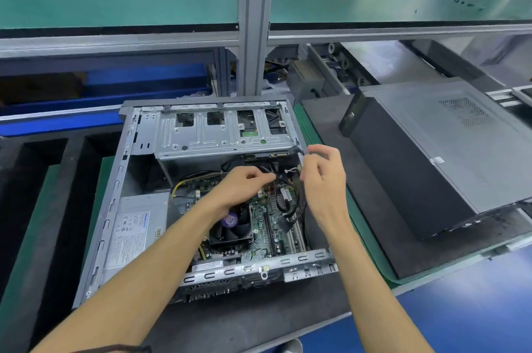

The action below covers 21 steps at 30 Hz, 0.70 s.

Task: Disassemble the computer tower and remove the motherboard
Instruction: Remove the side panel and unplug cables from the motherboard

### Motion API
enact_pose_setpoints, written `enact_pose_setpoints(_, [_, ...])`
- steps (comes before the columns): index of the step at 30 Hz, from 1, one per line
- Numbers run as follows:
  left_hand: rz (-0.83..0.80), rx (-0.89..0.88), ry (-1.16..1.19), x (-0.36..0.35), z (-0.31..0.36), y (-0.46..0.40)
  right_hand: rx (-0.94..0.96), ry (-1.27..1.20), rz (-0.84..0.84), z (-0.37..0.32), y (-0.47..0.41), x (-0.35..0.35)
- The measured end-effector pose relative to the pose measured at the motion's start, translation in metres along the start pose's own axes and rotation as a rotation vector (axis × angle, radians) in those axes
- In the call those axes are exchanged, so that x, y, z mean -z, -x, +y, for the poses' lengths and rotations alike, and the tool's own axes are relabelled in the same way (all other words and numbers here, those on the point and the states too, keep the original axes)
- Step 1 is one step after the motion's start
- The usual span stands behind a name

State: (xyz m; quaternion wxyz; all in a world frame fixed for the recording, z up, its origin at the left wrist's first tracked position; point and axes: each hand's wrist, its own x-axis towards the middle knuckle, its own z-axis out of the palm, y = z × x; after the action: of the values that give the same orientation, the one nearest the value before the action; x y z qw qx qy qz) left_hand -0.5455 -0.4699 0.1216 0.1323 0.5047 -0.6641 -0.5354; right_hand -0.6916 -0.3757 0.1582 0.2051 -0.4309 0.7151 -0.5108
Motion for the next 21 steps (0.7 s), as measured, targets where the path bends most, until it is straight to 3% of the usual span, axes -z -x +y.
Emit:
enact_pose_setpoints(3, [0.048,-0.021,-0.008,0.019,0.002,0.007,-0.152,-0.246,0.137,0.006,-0.004,0.009])
enact_pose_setpoints(6, [-0.090,-0.048,0.001,0.038,0.008,0.021,-0.262,-0.305,0.129,0.012,-0.011,0.012])
enact_pose_setpoints(8, [-0.117,-0.081,-0.001,0.052,0.013,0.027,-0.173,-0.201,0.058,0.008,-0.008,0.008])
enact_pose_setpoints(11, [-0.112,-0.069,0.078,0.068,0.018,0.027,0.084,0.146,-0.116,0.008,-0.003,-0.004])
enact_pose_setpoints(14, [-0.081,-0.017,-0.123,0.075,0.022,0.024,0.225,0.467,-0.223,0.010,-0.003,-0.010])
enact_pose_setpoints(17, [-0.102,-0.021,-0.448,0.079,0.023,0.021,0.233,0.519,-0.254,0.010,-0.003,-0.008])
enact_pose_setpoints(21, [-0.037,-0.014,-0.712,0.093,0.022,0.017,0.240,0.518,-0.244,0.009,-0.002,-0.009])
